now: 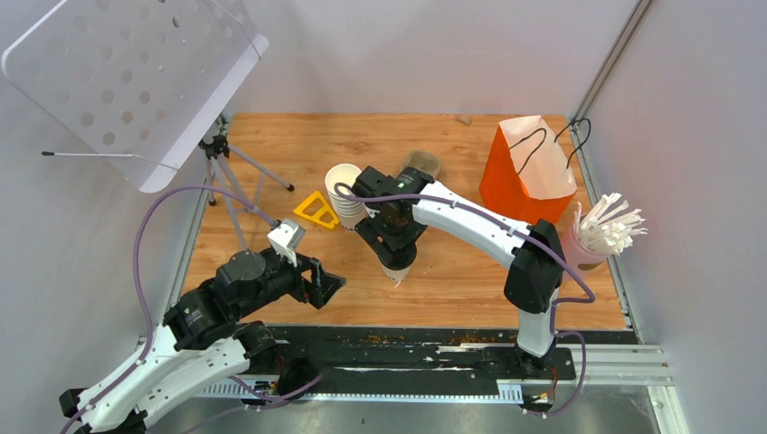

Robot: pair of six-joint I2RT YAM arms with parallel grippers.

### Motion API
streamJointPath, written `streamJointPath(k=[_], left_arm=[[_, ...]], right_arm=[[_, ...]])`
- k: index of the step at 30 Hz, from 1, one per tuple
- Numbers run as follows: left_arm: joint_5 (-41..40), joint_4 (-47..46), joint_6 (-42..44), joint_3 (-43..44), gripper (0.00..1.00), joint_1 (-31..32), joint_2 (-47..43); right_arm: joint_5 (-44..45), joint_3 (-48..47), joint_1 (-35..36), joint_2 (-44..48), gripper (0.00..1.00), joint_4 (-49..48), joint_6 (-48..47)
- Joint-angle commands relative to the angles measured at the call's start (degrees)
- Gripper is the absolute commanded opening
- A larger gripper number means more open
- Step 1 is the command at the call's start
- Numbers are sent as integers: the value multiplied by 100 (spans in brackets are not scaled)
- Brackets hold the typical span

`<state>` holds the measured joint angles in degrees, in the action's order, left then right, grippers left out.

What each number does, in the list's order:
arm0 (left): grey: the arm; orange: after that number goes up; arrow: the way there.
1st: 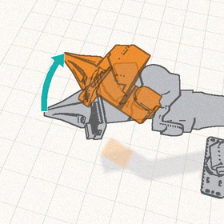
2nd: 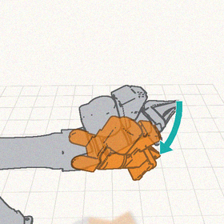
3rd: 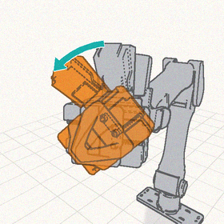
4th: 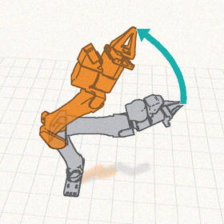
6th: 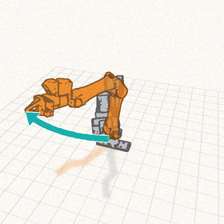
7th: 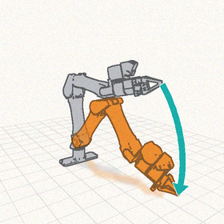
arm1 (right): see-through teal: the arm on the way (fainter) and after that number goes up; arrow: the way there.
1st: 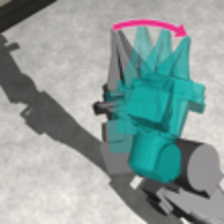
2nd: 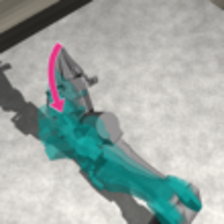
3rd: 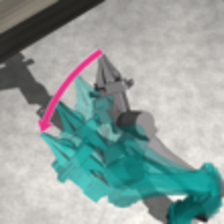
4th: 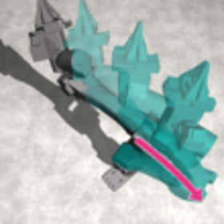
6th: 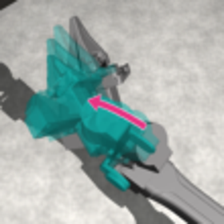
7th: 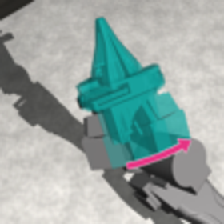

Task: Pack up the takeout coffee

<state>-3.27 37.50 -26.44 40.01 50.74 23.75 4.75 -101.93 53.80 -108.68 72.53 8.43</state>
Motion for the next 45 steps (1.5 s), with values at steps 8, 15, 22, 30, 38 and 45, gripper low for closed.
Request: streamJointPath(k=[8,15,22,30,38,45], left_arm=[[113,-216,168,-44,100,-21,32],[108,-212,173,-41,100,-21,-9],[83,-196,158,-37,100,-22,-35],[62,-198,152,-37,100,-23,-56],[46,-174,150,-28,100,-23,-59],[-28,-157,132,-24,100,-20,-84]], right_arm=[[-70,-617,-74,-212,76,323,-185],[-136,-717,-89,-474,77,355,-238],[-68,-846,-89,-520,79,445,-236],[-77,-841,-89,-436,76,487,-211],[-98,-459,-98,-392,78,200,-178],[-20,-609,-98,-282,84,244,-125]])
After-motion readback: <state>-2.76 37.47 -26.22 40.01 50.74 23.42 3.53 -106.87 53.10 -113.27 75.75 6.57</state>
